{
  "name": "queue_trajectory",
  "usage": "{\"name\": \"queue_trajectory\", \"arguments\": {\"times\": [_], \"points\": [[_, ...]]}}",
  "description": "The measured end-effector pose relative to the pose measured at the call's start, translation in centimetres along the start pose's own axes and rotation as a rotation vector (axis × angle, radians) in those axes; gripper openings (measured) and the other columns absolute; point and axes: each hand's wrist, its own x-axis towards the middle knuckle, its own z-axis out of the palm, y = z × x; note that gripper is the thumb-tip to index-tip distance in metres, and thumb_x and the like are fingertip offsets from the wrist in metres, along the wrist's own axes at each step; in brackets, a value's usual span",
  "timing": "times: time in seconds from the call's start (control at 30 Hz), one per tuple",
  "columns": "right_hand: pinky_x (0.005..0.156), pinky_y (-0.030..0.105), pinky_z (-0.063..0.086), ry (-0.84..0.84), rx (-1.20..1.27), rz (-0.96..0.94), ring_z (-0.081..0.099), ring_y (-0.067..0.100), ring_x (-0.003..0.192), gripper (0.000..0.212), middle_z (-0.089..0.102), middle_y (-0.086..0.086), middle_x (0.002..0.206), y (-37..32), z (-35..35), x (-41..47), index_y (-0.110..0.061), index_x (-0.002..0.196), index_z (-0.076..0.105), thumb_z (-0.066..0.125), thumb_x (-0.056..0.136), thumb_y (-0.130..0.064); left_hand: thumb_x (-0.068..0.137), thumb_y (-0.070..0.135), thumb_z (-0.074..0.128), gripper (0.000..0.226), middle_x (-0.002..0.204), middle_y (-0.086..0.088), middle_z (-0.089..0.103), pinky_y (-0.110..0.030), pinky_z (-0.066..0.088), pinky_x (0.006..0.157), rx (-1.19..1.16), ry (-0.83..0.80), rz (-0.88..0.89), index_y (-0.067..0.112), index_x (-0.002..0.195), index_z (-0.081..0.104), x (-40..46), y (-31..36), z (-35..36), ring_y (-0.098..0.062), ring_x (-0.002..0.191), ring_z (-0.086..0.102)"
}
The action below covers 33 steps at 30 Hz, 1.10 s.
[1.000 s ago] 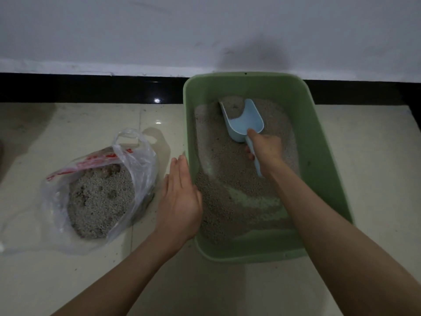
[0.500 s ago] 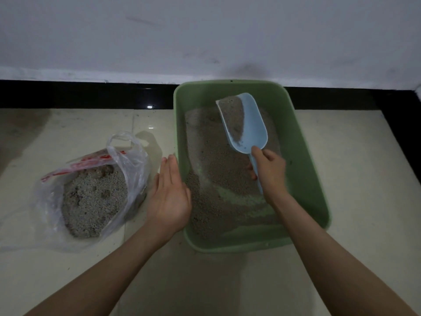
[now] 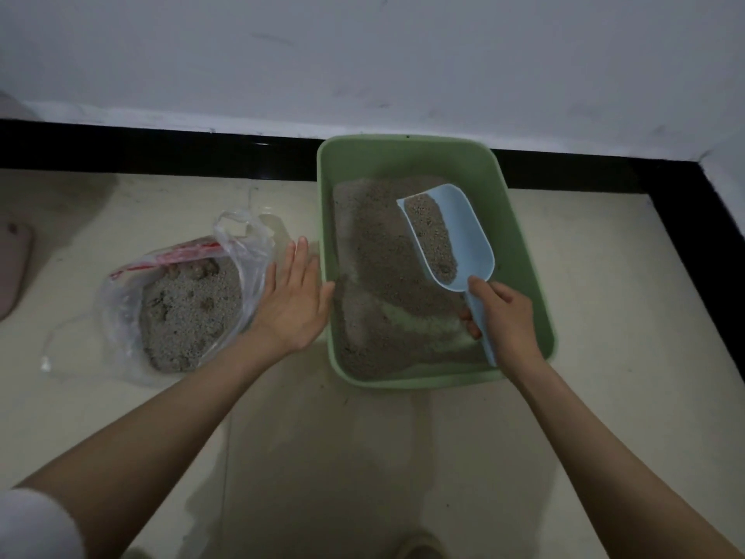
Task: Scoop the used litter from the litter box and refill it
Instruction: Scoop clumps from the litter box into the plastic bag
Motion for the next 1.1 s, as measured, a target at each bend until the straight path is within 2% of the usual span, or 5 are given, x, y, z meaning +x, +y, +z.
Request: {"name": "queue_trajectory", "arguments": {"times": [0.27, 0.4, 0.63, 0.9, 1.1], "points": [[0.041, 0.023, 0.032, -0.357, -0.165, -0.062, 0.04, 0.018, 0.039, 0.036, 0.053, 0.008, 0.048, -2.6, 1.7, -4.0, -0.013, 0.054, 0.058, 0.058, 0.09, -0.02, 0.08, 0.007, 0.058, 0.046, 0.124, -0.026, 0.051, -0.051, 0.042, 0.095, -0.101, 0.344, -0.012, -0.004, 0.124, 0.051, -8.7, -7.7, 1.7, -0.043, 0.113, 0.049], [0.038, 0.018, 0.036, -0.58, -0.428, -0.062, 0.042, 0.011, 0.035, 0.032, 0.058, 0.002, 0.048, -5.4, 5.7, -6.0, -0.007, 0.068, 0.066, 0.057, 0.091, -0.027, 0.075, 0.034, 0.057, 0.044, 0.108, -0.015, 0.058, -0.042, 0.046, 0.075, 0.051, 0.266, -0.1, 0.005, 0.108, 0.061, -11.2, -11.7, 2.8, -0.031, 0.097, 0.047], [0.049, 0.02, 0.043, -0.876, -0.995, -0.252, 0.049, 0.01, 0.042, 0.031, 0.061, 0.001, 0.059, -9.9, 15.3, -7.9, -0.005, 0.072, 0.062, 0.051, 0.093, -0.025, 0.072, 0.026, 0.052, 0.022, 0.081, -0.01, 0.06, -0.036, 0.041, 0.063, 0.161, 0.28, -0.2, 0.009, 0.079, 0.066, -11.0, -13.3, 2.8, -0.028, 0.082, 0.042], [0.045, 0.024, 0.025, -0.69, -1.386, -0.642, 0.036, 0.011, 0.052, 0.037, 0.037, 0.0, 0.063, -12.1, 18.1, -9.2, -0.014, 0.062, 0.032, 0.051, 0.092, -0.023, 0.078, 0.03, 0.039, 0.033, 0.074, -0.005, 0.058, -0.034, 0.033, 0.064, 0.108, 0.331, -0.192, 0.012, 0.072, 0.065, -11.4, -13.9, 3.3, -0.023, 0.082, 0.039], [0.05, 0.024, 0.033, -0.607, -1.263, -0.689, 0.05, 0.017, 0.057, 0.027, 0.061, 0.007, 0.071, -12.2, 14.2, -7.1, -0.014, 0.083, 0.065, 0.052, 0.089, -0.037, 0.084, 0.029, 0.041, 0.029, 0.084, -0.009, 0.059, -0.036, 0.028, 0.072, 0.049, 0.487, -0.104, 0.01, 0.083, 0.064, -11.1, -12.6, 3.1, -0.024, 0.086, 0.04]]}}
